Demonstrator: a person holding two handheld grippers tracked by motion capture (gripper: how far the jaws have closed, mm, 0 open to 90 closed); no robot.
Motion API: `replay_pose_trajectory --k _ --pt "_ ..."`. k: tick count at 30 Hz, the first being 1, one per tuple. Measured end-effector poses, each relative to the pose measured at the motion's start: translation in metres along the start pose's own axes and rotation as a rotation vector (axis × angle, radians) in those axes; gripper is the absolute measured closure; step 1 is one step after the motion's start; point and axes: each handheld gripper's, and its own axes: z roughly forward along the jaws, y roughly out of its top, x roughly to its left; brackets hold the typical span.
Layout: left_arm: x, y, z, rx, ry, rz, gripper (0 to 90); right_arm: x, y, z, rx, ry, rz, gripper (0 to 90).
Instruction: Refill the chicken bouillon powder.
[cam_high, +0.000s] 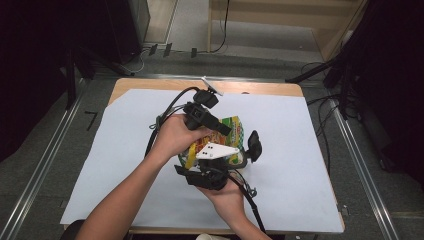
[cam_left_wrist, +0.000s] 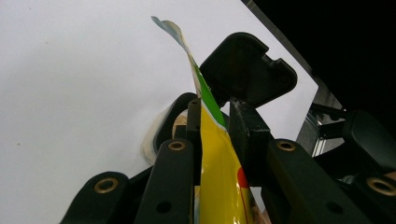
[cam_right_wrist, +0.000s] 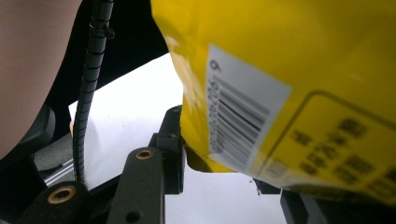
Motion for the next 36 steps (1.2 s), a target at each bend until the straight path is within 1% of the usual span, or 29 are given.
replay_pose_trajectory --k 2,9,12,15,20,25,27,30,36 --pt "0.0003 -0.0006 0.0001 -0.001 0.001 0.005 78.8 0.0001 -0.0002 0.0003 0.002 0.001 0.001 62.9" --pt "0.0007 -0.0019 -0.0008 -0.007 -0.001 0.003 78.7 0.0009 -0.0004 0.0009 0.005 -0.004 -0.009 62.9" --pt "0.0004 -0.0021 -0.0002 -0.005 0.006 0.011 78.7 0.0005 -0.0007 0.0011 0.006 -0.004 -0.008 62.9" --pt "0.0000 -0.0023 -0.0010 -0.011 0.004 0.015 78.7 0.0007 -0.0009 0.0015 0.005 -0.006 -0.009 62.9" --pt "0.0003 -0.0026 -0.0019 -0.013 0.008 0.012 78.7 0.0008 -0.0003 0.0016 0.002 -0.008 -0.019 62.9" --pt "0.0007 -0.0034 -0.0004 -0.008 0.012 0.009 78.8 -0.0004 -0.0015 0.0024 0.011 -0.004 -0.017 62.9" --pt "-0.0001 -0.0037 -0.0010 -0.010 0.012 0.003 78.8 0.0002 -0.0014 0.0024 0.009 -0.001 -0.015 62.9" --pt "-0.0002 -0.0043 -0.0024 -0.014 0.016 0.006 78.8 0.0011 -0.0010 0.0025 0.005 0.000 -0.017 62.9" --pt "0.0026 -0.0069 -0.0025 -0.016 0.011 -0.006 78.8 0.0020 -0.0011 0.0044 0.014 0.007 -0.015 62.9"
